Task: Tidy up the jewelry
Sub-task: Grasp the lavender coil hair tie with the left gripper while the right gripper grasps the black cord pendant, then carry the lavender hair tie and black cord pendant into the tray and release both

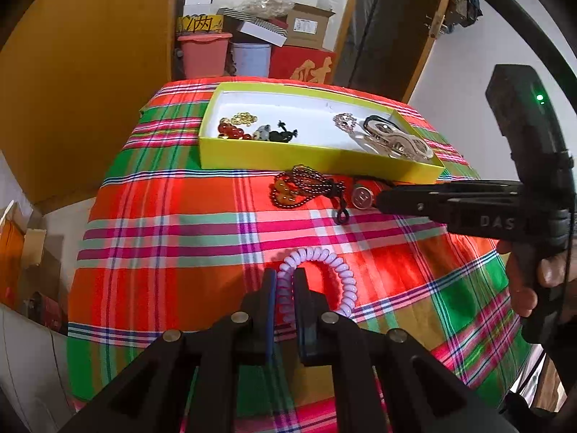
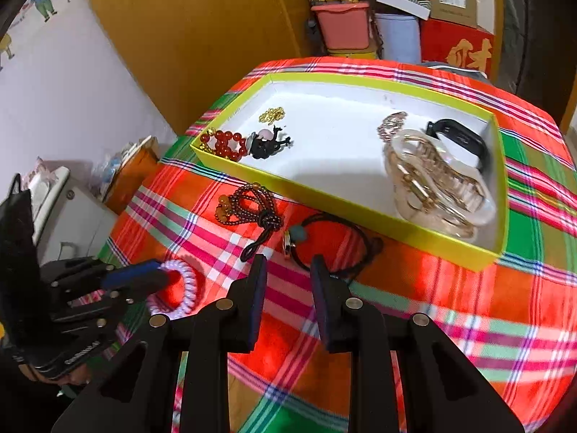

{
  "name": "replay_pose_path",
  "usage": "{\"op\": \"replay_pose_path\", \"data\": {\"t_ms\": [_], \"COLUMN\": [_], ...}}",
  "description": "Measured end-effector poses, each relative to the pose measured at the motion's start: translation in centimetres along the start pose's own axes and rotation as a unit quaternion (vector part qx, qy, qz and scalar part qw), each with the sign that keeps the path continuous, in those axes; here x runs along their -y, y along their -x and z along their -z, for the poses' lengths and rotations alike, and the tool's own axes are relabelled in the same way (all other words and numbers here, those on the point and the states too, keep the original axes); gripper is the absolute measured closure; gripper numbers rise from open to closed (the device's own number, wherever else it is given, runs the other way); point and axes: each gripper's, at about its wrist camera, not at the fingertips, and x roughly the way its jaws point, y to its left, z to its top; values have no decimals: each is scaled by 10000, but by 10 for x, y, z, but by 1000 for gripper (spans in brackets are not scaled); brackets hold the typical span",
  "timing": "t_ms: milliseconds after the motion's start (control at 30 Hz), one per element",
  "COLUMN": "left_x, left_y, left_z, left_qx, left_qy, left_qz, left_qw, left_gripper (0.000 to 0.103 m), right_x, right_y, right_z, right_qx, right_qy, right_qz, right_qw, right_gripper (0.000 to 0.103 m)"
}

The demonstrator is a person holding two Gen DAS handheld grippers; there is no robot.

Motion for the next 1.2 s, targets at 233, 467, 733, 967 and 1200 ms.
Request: {"op": "replay_pose_path", "data": {"t_ms": [233, 467, 733, 967, 1200], "left_x": [-5, -8, -9, -4, -5], "left_y": [-1, 3, 14, 23, 26], "left_z": [-1, -3, -13, -31, -67], "left_qx": [12, 62, 206, 342, 576], "left_qy": [103, 167, 239, 206, 164], "left_qz": [41, 81, 141, 187, 187], "left_qw": [9999, 9998, 9994, 9990, 9980], "left_gripper": [94, 94, 94, 94, 94], "right_x": [-2, -8, -9, -12, -9], "right_y": [-19, -21, 1, 32, 57], "right_z": [-7, -9, -6, -8, -30], "right_qx": [-193, -182, 52, 358, 709], "right_qy": [78, 166, 106, 87, 83], "right_qz": [102, 218, 198, 146, 170], "right_qw": [9997, 9995, 9997, 9992, 9973], "right_gripper": [78, 97, 98, 98, 98]}}
